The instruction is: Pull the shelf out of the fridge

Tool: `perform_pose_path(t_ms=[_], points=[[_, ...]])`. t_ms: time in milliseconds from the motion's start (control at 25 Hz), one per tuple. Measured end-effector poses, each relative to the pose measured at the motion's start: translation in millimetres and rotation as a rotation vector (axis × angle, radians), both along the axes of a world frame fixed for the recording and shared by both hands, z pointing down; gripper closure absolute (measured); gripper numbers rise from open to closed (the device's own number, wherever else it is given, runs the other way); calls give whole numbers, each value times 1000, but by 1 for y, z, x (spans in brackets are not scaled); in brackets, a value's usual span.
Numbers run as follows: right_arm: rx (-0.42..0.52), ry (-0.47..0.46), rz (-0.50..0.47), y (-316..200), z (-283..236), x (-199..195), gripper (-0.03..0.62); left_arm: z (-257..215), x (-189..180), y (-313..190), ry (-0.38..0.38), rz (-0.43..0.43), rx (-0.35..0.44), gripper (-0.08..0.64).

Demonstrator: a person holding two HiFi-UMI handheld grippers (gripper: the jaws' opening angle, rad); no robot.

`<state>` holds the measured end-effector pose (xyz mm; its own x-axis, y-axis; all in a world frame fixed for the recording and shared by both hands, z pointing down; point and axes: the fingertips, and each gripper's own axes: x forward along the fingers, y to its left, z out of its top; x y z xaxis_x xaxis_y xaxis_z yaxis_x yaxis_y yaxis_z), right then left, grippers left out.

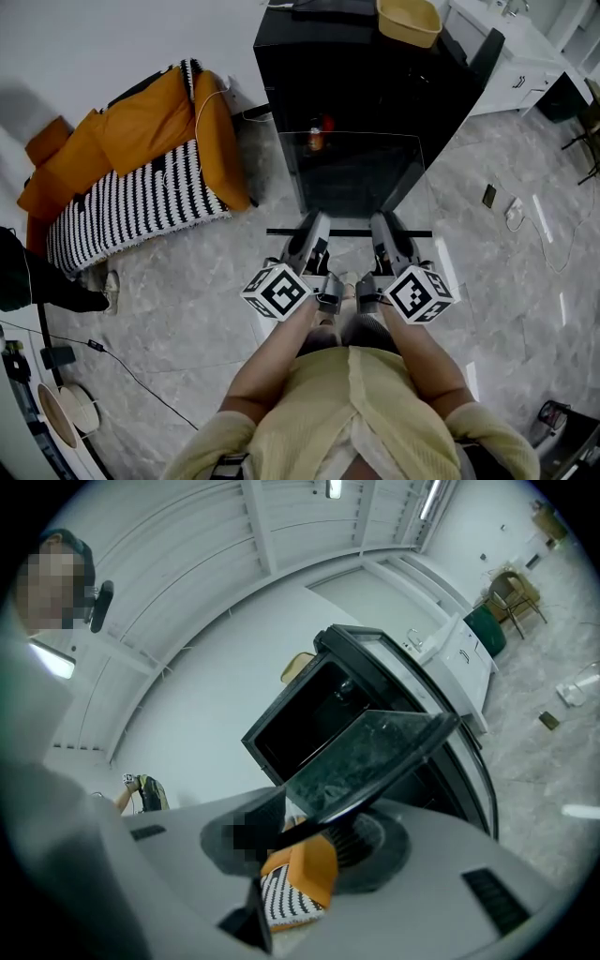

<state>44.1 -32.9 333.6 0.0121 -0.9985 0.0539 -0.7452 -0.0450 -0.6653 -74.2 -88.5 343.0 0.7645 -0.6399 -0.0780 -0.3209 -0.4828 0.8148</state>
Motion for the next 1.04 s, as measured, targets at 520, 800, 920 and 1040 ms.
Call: perform_pose_path(t_ms=[520,800,920,1040], points=[[-1,-9,7,14,-3,-12,453,-4,-11,13,-2,13,4,465],[5,-8,12,14,-4,-12,453,-5,-11,12,-2,15,8,465],[10,-12,14,12,-5,-11,453,-6,-10,10,-3,15,14,465],[15,-10,12,10,-5,-10,453,-6,-9,9,-3,13,17,465]])
